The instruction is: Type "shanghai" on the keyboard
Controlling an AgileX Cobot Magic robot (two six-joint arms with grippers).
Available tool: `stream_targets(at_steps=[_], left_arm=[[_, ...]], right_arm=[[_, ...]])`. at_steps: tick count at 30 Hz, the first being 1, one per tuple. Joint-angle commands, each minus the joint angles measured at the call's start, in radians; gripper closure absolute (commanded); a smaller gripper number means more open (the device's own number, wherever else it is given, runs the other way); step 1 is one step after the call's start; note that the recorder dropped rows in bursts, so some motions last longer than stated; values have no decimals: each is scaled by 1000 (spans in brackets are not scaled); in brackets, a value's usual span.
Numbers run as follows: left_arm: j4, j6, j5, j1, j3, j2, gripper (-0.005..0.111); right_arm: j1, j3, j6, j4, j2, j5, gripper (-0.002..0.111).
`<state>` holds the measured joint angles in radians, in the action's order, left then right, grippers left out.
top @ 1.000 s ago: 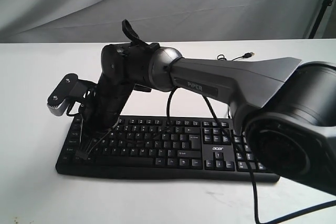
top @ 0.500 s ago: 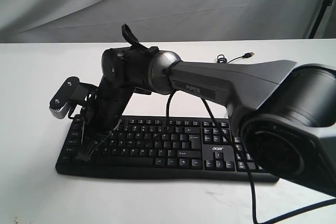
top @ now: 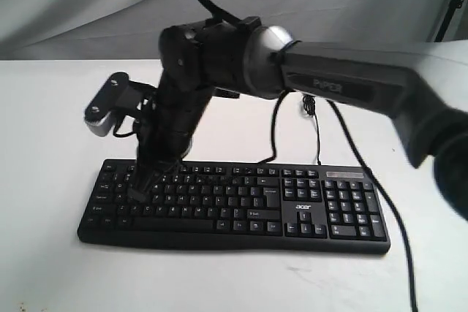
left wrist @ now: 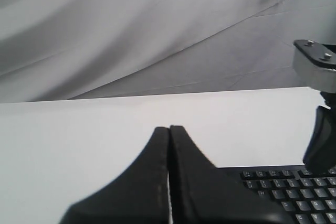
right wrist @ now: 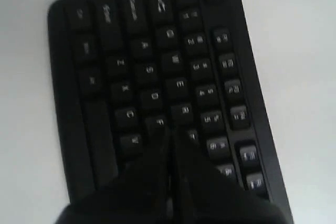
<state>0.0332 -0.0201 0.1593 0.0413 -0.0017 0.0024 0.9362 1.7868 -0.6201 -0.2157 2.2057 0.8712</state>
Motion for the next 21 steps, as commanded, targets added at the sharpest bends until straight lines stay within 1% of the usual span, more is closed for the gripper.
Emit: stream_targets(at_steps=[1,3,21], left_arm=[[-2,-3,-6,-6,2,-2,107],[-2,-3,-6,-6,2,-2,107],[-2,-3,-6,-6,2,-2,107]], right_arm=[[-45,-233,-41,-97,-101,-197,108],[-51,-308,-114,-192,-118,-271,108],[-51,-313,-112,-212,-55,-284,108]])
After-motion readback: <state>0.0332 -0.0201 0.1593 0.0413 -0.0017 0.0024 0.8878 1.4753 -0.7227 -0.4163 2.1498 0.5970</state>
